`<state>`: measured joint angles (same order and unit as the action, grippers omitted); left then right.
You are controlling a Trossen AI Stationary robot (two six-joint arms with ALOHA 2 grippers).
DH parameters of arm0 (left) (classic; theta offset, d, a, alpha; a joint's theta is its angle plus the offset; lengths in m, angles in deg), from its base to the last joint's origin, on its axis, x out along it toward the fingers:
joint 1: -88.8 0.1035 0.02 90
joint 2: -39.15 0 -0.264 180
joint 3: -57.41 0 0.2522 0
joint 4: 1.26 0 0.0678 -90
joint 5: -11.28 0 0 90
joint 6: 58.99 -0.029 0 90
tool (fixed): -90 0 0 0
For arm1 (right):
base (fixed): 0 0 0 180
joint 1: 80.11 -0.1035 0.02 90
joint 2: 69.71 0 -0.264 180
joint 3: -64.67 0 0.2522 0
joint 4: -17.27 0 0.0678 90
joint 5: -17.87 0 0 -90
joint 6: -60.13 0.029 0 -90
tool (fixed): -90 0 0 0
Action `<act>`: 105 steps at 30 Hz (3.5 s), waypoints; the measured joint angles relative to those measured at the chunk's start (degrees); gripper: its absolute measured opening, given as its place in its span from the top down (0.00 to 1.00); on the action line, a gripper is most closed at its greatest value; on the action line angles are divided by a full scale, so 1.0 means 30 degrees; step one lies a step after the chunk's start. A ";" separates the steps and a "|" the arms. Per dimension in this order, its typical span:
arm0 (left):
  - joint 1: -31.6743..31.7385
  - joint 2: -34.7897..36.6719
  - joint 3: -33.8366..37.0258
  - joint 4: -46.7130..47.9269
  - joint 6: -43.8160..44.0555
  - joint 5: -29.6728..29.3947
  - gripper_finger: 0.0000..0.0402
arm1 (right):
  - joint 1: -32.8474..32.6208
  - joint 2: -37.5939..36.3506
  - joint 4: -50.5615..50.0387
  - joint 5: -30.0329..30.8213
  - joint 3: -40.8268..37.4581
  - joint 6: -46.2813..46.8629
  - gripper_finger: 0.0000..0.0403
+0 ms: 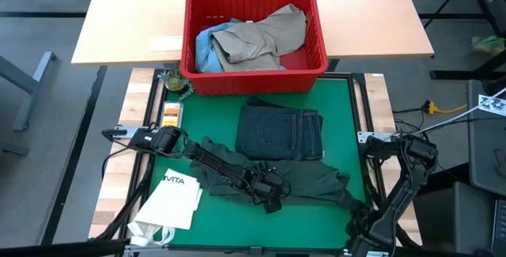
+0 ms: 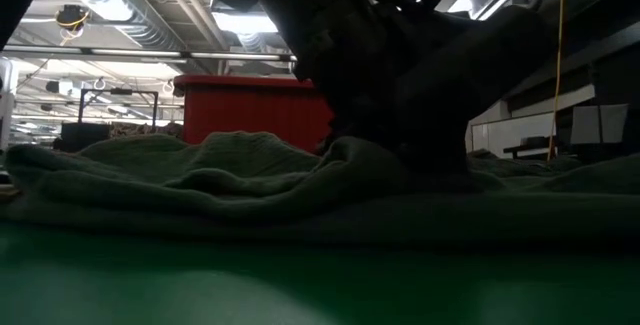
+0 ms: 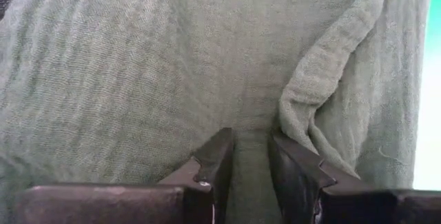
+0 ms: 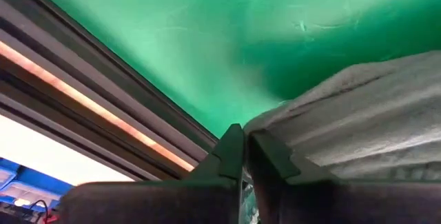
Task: Fold Laundry from Bin
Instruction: Fold the green shirt
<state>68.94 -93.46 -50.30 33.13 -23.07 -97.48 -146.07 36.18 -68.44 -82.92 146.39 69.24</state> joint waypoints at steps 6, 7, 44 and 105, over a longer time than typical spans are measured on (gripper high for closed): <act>-0.0007 -0.0018 0.0022 -0.0299 -0.0011 0.0007 0.77 | -0.0007 0.0000 -0.0044 -0.0289 0.0000 0.1173 0.83; -0.0041 -0.0018 0.0022 -0.0307 -0.0018 0.0015 0.77 | -0.0007 0.0000 -0.0044 -0.0296 -0.0005 0.1368 0.80; -0.0568 0.0652 0.0015 -0.2864 -0.2772 0.3716 0.76 | 0.0184 -0.0911 -0.4425 1.0103 0.4618 0.4056 0.55; 0.0162 0.0741 -0.0334 -0.6689 -0.5609 0.3653 0.63 | 0.1211 -0.0845 0.1540 0.2370 0.1698 0.2500 0.96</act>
<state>69.42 -91.23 -51.30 13.06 -39.90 -86.52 -142.44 33.64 -63.82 -75.81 151.49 76.74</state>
